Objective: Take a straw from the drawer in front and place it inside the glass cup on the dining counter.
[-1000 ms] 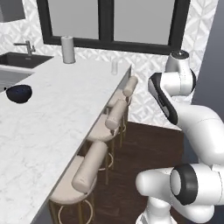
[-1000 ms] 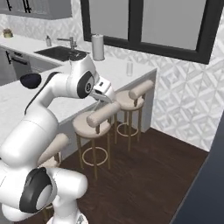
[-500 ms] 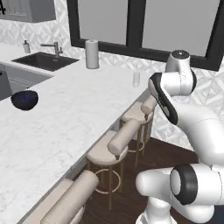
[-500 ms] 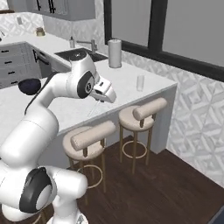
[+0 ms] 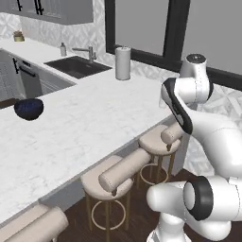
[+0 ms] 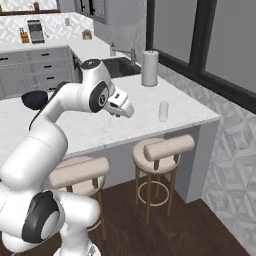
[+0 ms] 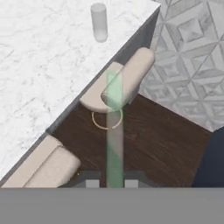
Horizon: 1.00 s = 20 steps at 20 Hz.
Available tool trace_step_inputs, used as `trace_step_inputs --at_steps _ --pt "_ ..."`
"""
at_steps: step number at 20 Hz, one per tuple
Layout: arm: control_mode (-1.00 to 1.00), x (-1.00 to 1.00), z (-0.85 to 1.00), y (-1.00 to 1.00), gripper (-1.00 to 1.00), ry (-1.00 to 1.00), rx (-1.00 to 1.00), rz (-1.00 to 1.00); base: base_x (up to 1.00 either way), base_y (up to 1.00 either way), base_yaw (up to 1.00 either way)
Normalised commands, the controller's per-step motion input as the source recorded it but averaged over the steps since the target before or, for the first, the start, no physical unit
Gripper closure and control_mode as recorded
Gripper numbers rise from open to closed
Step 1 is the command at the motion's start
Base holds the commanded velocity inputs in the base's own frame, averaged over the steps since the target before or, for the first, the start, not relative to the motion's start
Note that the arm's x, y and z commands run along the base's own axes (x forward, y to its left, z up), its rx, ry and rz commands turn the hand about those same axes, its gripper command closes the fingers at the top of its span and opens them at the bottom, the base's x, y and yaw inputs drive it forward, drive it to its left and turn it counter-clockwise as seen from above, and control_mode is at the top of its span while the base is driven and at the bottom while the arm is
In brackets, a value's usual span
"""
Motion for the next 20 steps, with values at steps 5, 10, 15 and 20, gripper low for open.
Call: trace_step_inputs --at_steps 5,10,15,20 --pt "1.00 0.00 0.00 0.00 1.00 0.00 0.00 0.00 0.13 -0.82 0.53" --pt "1.00 0.00 0.00 0.00 1.00 0.00 0.00 0.00 0.07 -0.90 0.52" --pt "1.00 0.00 0.00 0.00 1.00 0.00 0.00 0.00 0.01 -1.00 0.46" --pt "1.00 0.00 0.00 0.00 1.00 0.00 0.00 0.00 0.03 -0.96 0.40"
